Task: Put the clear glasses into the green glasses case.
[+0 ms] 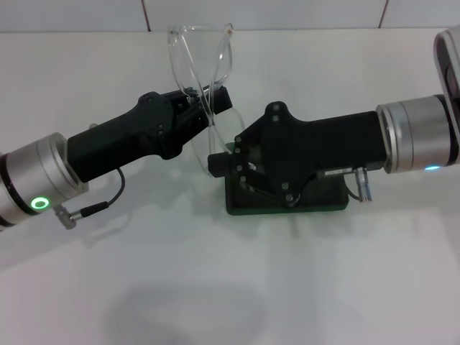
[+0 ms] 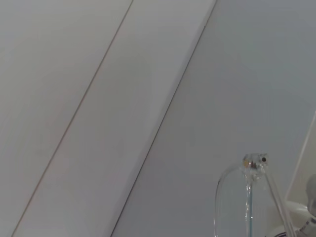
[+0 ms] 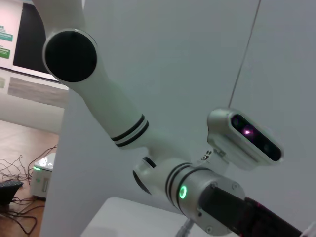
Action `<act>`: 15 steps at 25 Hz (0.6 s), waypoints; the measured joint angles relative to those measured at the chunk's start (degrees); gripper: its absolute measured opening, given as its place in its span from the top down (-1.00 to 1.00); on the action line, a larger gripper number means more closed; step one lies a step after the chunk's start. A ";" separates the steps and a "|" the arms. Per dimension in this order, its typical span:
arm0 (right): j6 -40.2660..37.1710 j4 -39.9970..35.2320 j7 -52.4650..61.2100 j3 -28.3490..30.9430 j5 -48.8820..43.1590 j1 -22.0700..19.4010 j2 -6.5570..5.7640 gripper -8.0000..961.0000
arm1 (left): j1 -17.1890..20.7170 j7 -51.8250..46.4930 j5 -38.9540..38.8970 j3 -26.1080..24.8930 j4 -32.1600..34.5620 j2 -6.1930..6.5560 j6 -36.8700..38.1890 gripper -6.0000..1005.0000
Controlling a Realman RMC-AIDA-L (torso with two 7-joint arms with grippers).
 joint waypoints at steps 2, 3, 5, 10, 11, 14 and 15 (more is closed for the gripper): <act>0.45 0.05 0.00 0.07 0.00 -0.01 -0.01 0.95 | -0.01 0.00 0.00 0.02 -0.01 0.00 0.01 0.72; 0.66 0.09 -0.01 0.09 0.00 -0.03 -0.01 0.95 | -0.01 0.00 0.00 0.04 -0.02 0.00 0.02 0.72; 0.94 0.34 -0.27 0.13 0.00 -0.07 -0.01 0.95 | -0.03 0.00 0.00 0.08 -0.03 0.00 0.05 0.72; 1.16 1.76 -1.36 0.27 0.27 0.13 -0.02 0.95 | -0.10 0.00 0.00 0.16 -0.03 -0.08 0.12 0.72; 1.22 1.98 -1.39 0.27 0.31 0.25 -0.02 0.95 | -0.11 0.00 0.00 0.18 -0.03 -0.08 0.14 0.72; 1.63 2.21 -1.45 0.27 0.34 0.38 -0.01 0.95 | -0.11 -0.01 -0.01 0.24 -0.03 -0.12 0.18 0.72; 1.82 2.21 -1.49 0.27 0.34 0.38 -0.01 0.95 | -0.11 0.00 -0.01 0.24 -0.03 -0.13 0.18 0.72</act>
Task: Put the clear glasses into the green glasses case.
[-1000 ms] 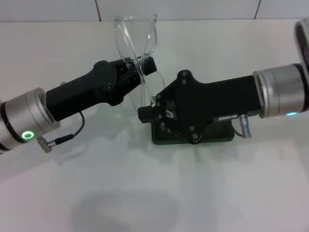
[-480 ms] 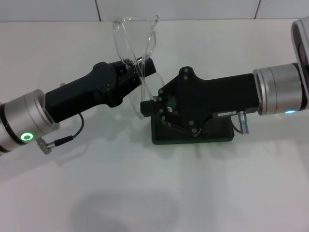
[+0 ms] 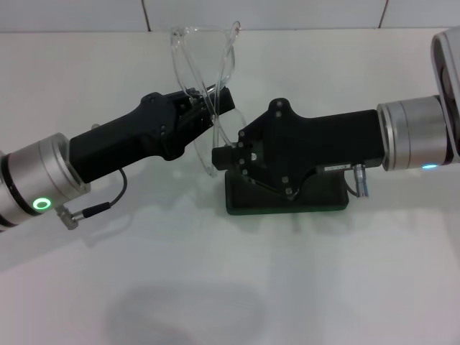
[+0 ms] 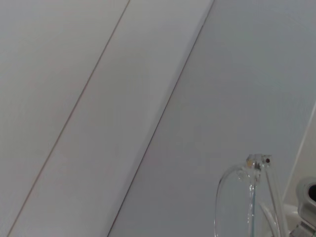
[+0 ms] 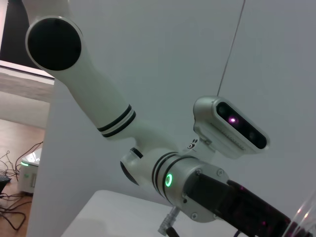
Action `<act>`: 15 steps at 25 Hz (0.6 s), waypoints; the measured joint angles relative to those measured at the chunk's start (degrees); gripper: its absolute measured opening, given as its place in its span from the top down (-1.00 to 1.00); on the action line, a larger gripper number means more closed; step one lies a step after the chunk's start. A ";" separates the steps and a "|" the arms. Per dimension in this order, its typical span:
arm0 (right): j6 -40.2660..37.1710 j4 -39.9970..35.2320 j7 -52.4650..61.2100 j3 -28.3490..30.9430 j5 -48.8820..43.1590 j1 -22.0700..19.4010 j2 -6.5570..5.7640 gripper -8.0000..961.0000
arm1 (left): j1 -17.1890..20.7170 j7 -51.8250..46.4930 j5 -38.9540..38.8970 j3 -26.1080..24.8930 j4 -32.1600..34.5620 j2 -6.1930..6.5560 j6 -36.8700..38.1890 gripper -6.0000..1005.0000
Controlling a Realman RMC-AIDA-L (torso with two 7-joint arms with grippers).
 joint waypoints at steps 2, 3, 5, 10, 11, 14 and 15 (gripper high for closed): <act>0.10 0.00 -0.04 0.00 0.01 0.00 0.00 0.95 | 0.01 0.00 -0.01 0.01 0.01 -0.03 0.01 0.72; 0.13 0.00 -0.06 0.00 0.02 0.01 0.00 0.95 | 0.03 0.00 -0.01 0.01 0.00 -0.03 0.01 0.72; 0.15 0.00 -0.08 0.00 0.05 -0.03 0.00 0.95 | 0.08 0.02 -0.01 -0.06 0.00 -0.04 0.02 0.72; -0.54 -0.57 -0.10 0.00 0.37 -0.50 0.06 0.95 | 0.25 0.40 0.01 -0.21 -0.06 -0.04 -0.02 0.72; -0.72 -0.63 -0.10 0.00 0.52 -0.54 0.07 0.95 | 0.33 0.55 0.03 -0.41 -0.07 -0.02 -0.18 0.72; -1.60 -0.93 -0.10 -0.01 0.99 -0.80 0.08 0.95 | 0.65 1.21 0.25 -2.12 -0.07 0.17 -0.62 0.72; -1.78 -1.18 -0.10 -0.02 1.16 -1.03 0.08 0.95 | 0.83 1.57 0.44 -2.89 -0.08 0.28 -0.82 0.72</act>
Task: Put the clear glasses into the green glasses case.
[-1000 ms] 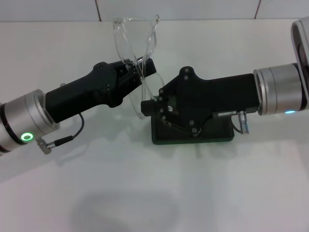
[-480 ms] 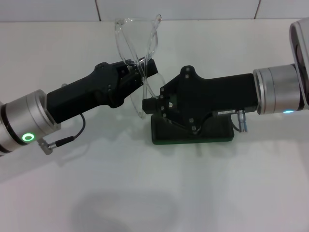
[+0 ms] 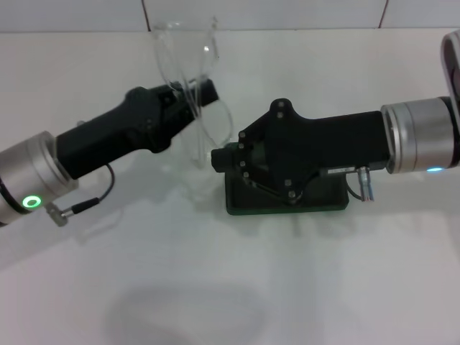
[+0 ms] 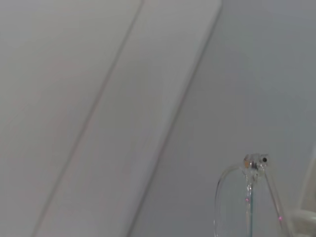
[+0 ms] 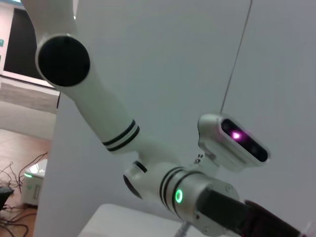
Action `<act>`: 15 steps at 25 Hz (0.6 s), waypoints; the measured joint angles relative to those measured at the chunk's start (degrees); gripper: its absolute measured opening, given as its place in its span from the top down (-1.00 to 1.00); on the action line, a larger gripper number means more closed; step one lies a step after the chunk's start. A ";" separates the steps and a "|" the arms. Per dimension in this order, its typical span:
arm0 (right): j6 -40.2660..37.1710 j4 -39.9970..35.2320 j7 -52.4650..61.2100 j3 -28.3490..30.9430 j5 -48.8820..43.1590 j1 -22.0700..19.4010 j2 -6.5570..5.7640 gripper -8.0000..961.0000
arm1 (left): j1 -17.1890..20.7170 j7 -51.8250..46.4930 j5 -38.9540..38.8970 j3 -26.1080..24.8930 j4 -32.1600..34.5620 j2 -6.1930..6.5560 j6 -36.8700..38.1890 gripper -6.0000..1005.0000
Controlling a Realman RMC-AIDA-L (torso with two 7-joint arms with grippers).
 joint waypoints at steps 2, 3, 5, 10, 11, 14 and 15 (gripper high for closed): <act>-0.25 -1.16 0.00 -0.06 0.27 -0.86 -0.05 0.95 | 0.31 0.32 0.08 -0.79 0.16 0.20 -0.54 0.72; -0.35 -1.98 0.00 -0.13 0.36 -1.50 -0.05 0.95 | 0.52 0.44 0.09 -1.13 0.33 0.32 -0.89 0.72; -0.52 -3.75 0.07 -0.25 0.39 -2.78 -0.06 0.95 | 0.85 0.50 0.09 -1.68 0.57 0.53 -1.47 0.72; -2.29 -8.01 0.68 -0.25 0.45 -6.44 -0.08 0.95 | 1.62 1.57 0.22 -2.52 0.63 1.18 -2.20 0.72; -2.66 -8.95 1.03 -0.12 0.52 -7.38 -0.11 0.95 | 1.75 1.81 0.22 -2.53 0.67 1.37 -2.18 0.71; -3.70 -12.82 3.68 0.64 0.55 -11.03 -0.46 0.95 | 2.71 1.58 0.24 -2.46 2.47 1.75 -1.82 0.71; -4.60 -14.62 5.09 1.56 0.41 -12.85 -0.60 0.95 | 3.45 1.10 0.29 -2.32 3.99 1.81 -1.63 0.71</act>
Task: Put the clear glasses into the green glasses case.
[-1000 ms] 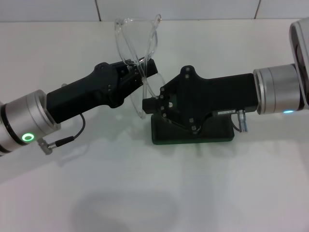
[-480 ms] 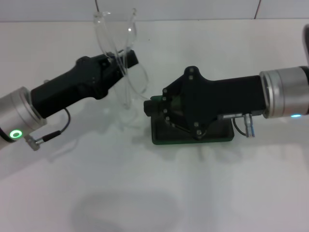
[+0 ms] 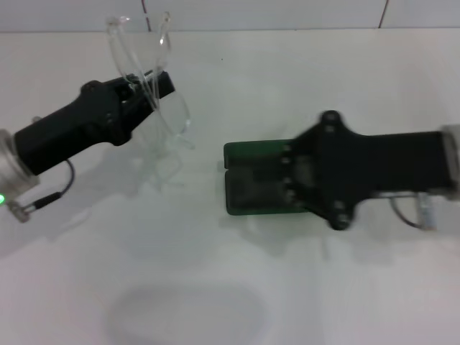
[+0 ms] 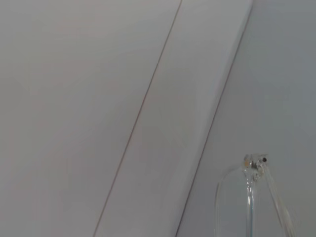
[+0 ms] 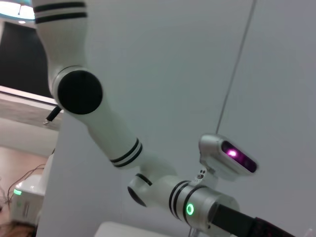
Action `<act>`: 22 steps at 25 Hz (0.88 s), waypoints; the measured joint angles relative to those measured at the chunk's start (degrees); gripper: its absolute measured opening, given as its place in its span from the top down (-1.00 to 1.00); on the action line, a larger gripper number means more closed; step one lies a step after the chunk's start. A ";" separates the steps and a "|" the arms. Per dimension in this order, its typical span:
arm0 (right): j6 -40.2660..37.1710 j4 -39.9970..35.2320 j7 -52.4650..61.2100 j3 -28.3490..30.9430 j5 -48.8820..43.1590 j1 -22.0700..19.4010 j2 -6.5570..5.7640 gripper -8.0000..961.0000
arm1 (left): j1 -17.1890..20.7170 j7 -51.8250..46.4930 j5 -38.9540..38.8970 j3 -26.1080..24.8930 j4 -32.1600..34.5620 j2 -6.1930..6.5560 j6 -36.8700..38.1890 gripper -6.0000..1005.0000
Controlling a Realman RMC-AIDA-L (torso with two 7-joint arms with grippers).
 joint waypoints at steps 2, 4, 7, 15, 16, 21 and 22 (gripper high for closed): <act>-2.98 -2.07 1.92 2.64 0.01 -2.67 -0.06 0.95 | 1.78 -1.49 0.04 0.11 3.38 -0.11 0.15 0.71; -9.17 -3.01 3.76 6.85 1.54 -5.43 -0.02 0.95 | 3.24 -3.30 0.06 0.13 6.82 -0.26 0.17 0.71; -18.16 -2.49 4.45 11.96 3.95 -7.60 -0.07 0.95 | 4.89 -7.05 -0.01 -0.16 12.21 -0.21 0.04 0.71; -34.91 7.49 7.51 37.57 4.76 -9.53 -1.28 0.95 | 4.23 -19.40 5.96 -1.95 27.87 0.02 -0.67 0.71; -34.98 8.88 7.83 40.15 4.89 -10.10 -1.80 0.95 | 4.17 -21.28 7.99 -2.11 31.28 -0.25 -0.88 0.71; -35.02 14.20 7.77 47.21 4.62 -11.96 -3.06 0.95 | 3.88 -30.42 18.10 -2.21 47.62 -1.43 -1.70 0.71; -35.01 15.04 7.73 48.24 4.58 -12.44 -3.21 0.95 | 3.59 -32.45 20.17 -2.15 50.64 -1.72 -2.02 0.71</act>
